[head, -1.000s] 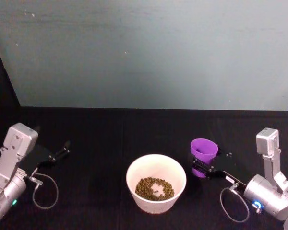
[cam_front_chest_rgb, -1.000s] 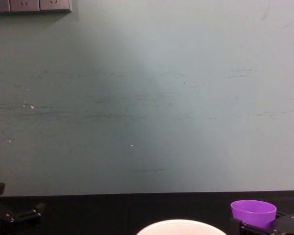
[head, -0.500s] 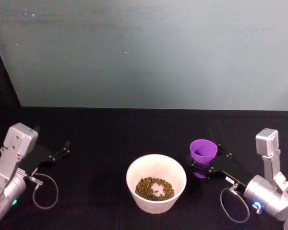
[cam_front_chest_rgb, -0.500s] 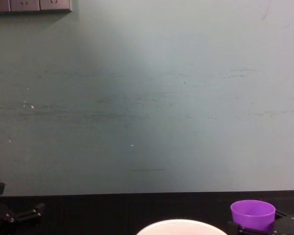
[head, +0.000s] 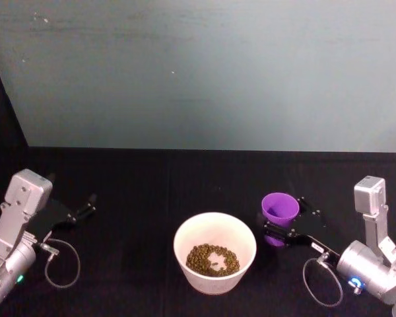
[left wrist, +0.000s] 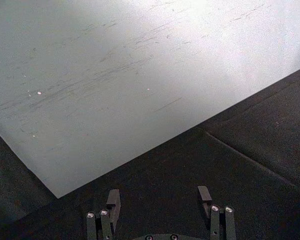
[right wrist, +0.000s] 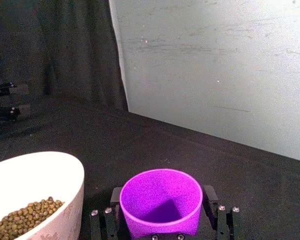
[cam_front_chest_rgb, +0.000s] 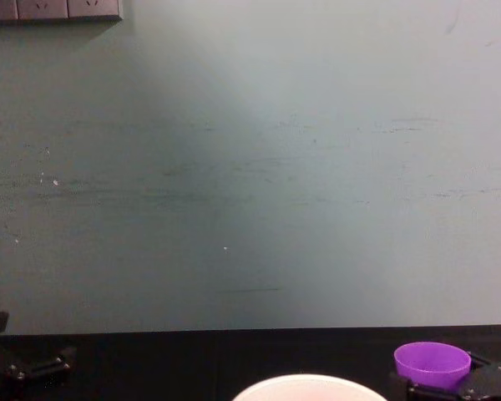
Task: Pick up the cup and pour the mung beans from the cup into the bowl.
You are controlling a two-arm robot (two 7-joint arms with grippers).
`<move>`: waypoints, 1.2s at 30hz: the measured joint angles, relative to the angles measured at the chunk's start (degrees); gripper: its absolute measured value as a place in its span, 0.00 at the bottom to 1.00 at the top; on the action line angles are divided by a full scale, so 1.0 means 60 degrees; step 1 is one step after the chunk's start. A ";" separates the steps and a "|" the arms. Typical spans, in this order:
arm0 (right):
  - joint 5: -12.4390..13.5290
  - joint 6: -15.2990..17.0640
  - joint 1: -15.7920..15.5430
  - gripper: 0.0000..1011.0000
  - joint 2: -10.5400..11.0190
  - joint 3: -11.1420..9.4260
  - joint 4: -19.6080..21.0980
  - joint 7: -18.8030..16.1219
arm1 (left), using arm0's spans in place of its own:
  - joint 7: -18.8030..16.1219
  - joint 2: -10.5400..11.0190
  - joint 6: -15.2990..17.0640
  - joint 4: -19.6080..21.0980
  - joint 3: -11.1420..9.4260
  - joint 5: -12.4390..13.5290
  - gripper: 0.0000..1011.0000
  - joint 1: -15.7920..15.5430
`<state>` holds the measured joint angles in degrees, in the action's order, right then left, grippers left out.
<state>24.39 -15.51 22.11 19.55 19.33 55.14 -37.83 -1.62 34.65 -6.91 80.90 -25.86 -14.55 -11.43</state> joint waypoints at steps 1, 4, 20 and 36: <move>0.0021 0.0031 -0.0055 0.99 0.0033 -0.0027 0.0117 0.0020 | 0.0000 0.0000 0.0001 0.0000 -0.0001 0.0000 0.99 0.0001; 0.0083 0.0089 -0.0170 0.99 0.0097 -0.0085 0.0378 0.0061 | 0.0000 0.0000 0.0000 0.0000 -0.0001 0.0000 0.99 0.0000; 0.0469 0.0435 -0.0944 0.99 0.0479 -0.0402 0.2014 0.0482 | 0.0000 0.0000 0.0000 0.0000 -0.0001 0.0000 0.99 0.0000; 0.0355 0.0902 -0.2521 0.99 0.0365 -0.1573 0.4449 0.2919 | 0.0000 0.0000 0.0000 0.0000 -0.0001 0.0000 0.99 0.0000</move>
<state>26.52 -10.09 6.98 21.74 9.90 81.83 -20.32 -1.62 34.65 -6.91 80.90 -25.86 -14.55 -11.43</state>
